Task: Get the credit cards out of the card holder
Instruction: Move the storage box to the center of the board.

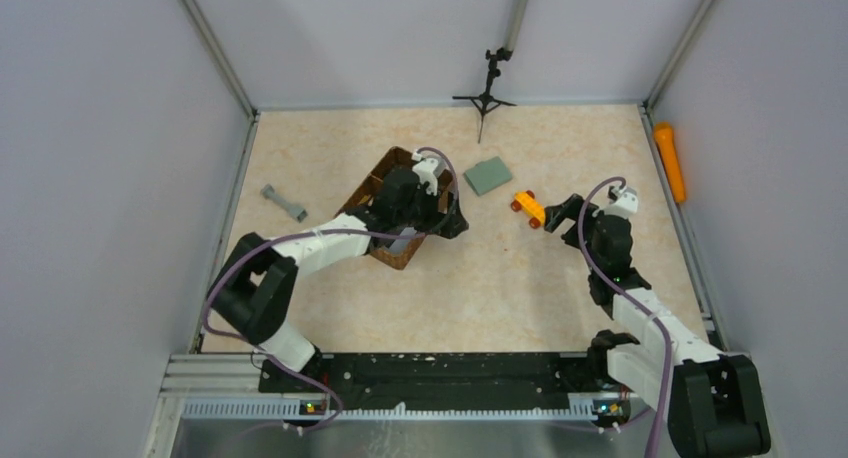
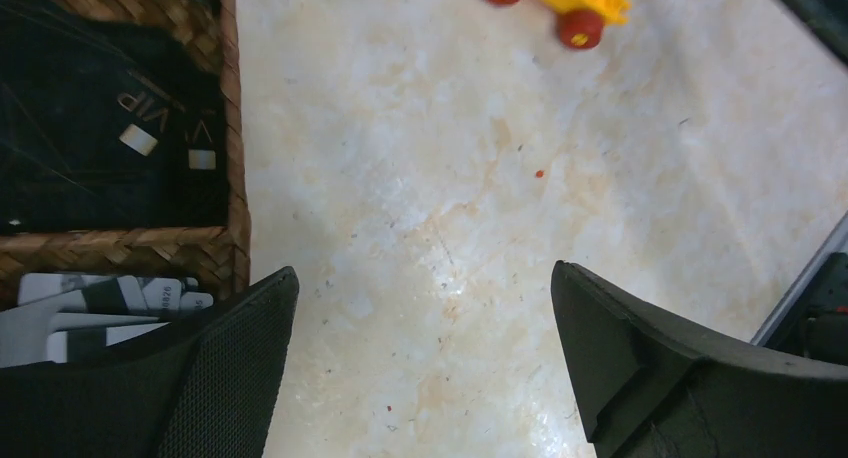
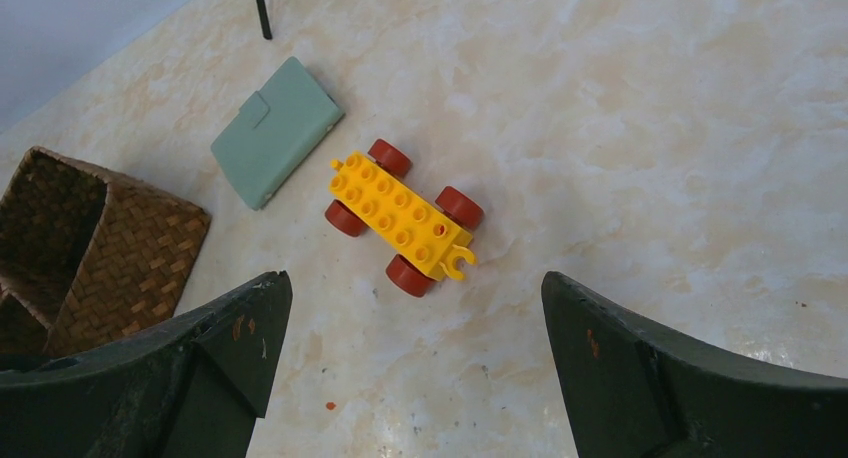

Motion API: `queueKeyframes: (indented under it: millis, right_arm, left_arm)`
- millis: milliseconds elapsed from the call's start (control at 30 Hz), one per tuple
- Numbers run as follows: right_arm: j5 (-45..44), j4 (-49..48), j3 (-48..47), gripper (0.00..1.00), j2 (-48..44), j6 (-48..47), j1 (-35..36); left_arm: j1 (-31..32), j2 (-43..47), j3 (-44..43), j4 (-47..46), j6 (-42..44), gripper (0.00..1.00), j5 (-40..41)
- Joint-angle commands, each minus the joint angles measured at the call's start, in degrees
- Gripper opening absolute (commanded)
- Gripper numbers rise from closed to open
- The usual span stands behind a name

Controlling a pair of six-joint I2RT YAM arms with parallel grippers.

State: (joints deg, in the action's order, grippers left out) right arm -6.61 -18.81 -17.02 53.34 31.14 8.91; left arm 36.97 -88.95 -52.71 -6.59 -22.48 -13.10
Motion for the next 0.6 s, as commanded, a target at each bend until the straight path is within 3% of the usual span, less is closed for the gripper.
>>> queueKeyframes:
  millis: [0, 200, 367, 567]
  right_arm:
    - [0.4, -1.9, -2.9, 0.98, 0.2, 0.2, 0.3]
    - [0.4, -2.5, -3.2, 0.97, 1.4, 0.1, 0.3]
    - [1.4, -3.6, -3.6, 0.95, 3.2, 0.1, 0.3]
    - [2.3, -4.4, -4.7, 0.95, 6.2, 0.0, 0.3]
  left_arm:
    - [1.9, -6.7, -8.3, 8.1, 1.4, 0.99, 1.3]
    - [3.0, -17.7, -18.5, 18.8, 1.3, 0.98, 4.9]
    - [1.2, -22.2, -23.7, 27.1, -3.7, 0.99, 17.3]
    - [-9.3, -20.7, -18.4, 23.1, -12.7, 0.99, 7.9]
